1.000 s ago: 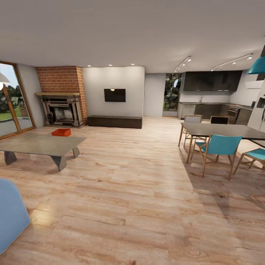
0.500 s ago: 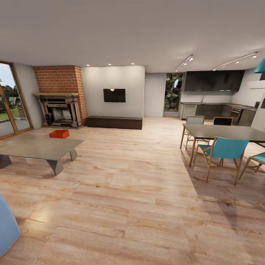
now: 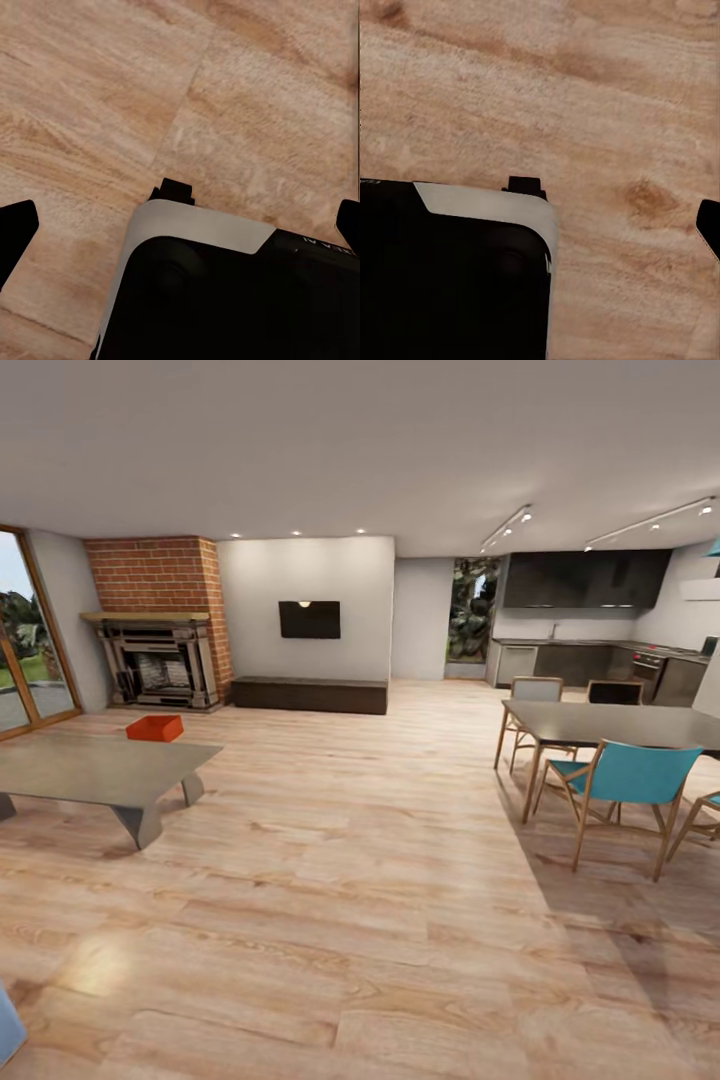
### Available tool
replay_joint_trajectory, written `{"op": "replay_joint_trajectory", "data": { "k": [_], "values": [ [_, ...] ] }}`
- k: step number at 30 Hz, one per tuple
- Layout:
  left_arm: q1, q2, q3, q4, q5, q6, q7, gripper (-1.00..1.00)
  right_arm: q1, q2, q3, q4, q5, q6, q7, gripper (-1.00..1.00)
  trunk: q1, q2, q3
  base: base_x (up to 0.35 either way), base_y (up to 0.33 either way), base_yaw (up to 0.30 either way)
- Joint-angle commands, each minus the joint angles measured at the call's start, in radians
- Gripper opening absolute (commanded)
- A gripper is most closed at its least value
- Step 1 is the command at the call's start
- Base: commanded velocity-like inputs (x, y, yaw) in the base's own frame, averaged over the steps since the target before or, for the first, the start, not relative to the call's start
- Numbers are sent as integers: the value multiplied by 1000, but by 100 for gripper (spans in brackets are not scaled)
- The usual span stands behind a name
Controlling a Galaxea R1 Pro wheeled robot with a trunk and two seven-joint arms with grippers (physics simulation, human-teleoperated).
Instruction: Move the two storage containers from the living room to the garage. In the garage, place one container on the floor and stack the other container on top of it (either order is fine).
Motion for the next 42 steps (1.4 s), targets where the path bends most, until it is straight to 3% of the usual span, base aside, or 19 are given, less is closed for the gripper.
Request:
{"op": "replay_joint_trajectory", "data": {
  "k": [1,42],
  "values": [
    [-1,0,-1,0,4,-3,2,100,-1,0,9,3,-10,-6,-1,100,1,-1,-1,325,0,0],
    [-1,-3,-1,2,2,-17,2,100,-1,-8,0,-2,-10,-1,5,100,1,-1,-1,325,0,0]
  ]
}}
